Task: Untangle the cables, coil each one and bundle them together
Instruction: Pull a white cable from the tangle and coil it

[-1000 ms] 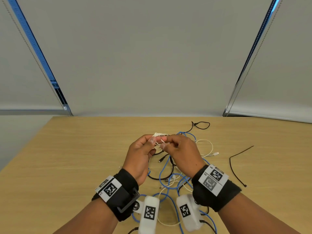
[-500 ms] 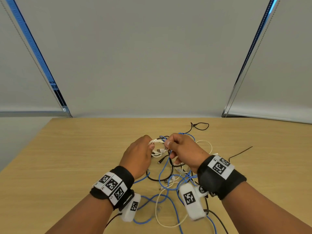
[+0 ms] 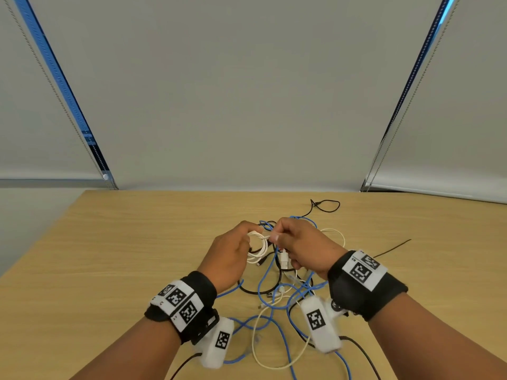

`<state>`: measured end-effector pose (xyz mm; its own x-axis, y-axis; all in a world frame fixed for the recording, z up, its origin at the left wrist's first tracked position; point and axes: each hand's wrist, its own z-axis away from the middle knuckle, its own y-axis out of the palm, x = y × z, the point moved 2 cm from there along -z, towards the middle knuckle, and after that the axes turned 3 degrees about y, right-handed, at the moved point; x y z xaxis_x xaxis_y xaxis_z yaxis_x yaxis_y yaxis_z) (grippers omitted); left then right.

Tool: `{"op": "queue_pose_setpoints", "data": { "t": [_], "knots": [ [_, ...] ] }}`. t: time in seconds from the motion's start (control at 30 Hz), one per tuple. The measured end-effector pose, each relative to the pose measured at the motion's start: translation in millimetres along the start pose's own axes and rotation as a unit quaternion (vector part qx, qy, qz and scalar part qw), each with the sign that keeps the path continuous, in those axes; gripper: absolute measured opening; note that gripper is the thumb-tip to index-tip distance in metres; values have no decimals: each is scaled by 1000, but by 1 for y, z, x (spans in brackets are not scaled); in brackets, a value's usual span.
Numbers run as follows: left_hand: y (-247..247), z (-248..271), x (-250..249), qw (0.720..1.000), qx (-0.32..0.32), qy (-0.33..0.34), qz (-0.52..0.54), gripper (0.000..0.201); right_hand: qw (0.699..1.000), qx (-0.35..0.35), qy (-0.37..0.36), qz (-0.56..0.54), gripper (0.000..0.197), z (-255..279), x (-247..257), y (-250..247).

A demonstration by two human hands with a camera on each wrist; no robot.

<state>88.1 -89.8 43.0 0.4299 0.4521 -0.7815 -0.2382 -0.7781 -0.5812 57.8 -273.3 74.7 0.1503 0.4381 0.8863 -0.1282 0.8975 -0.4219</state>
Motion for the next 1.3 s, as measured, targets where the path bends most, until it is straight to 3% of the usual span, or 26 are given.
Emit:
{"op": "queue_pose_setpoints", "data": {
  "t": [0.07, 0.13, 0.23, 0.3, 0.4, 0.53, 0.63, 0.83, 0.93, 1.07, 1.3],
  "knots": [
    [-2, -2, 0, 988, -14, -64, 139, 35, 985, -18, -64, 156, 13, 1, 6, -5],
    [-3, -2, -2, 958, -3, -109, 266, 33, 973, -48, -103, 201, 11, 3, 8, -7],
    [-5, -1, -7, 934, 23, -112, 338, 27, 994, -58, -90, 12, 10, 4, 4, -4],
    [-2, 0, -8, 941, 25, -99, 324, 24, 986, -52, -60, -145, 8, 3, 2, 1],
    [4, 2, -9, 946, 10, -80, 313, 23, 946, -28, -6, -322, 6, 3, -2, 9],
    [6, 5, -8, 943, -18, -68, 324, 26, 907, 1, 53, -417, 4, 6, -9, 15],
    [8, 4, -8, 957, -66, -53, 278, 23, 909, 10, 55, -413, 7, 8, -11, 19],
    [14, 0, -8, 979, -184, -9, 84, 10, 959, -57, 23, -277, 18, 12, -1, 29],
    [16, -1, -12, 980, -178, 10, 89, 10, 963, -70, 17, -260, 20, 14, 4, 28],
    [16, -2, -16, 986, -127, 49, 95, 16, 946, -72, 52, -310, 12, 17, 3, 25],
    [14, -4, -14, 987, -143, 71, 29, 15, 956, -103, 7, -276, 19, 21, 4, 31]
  ]
}}
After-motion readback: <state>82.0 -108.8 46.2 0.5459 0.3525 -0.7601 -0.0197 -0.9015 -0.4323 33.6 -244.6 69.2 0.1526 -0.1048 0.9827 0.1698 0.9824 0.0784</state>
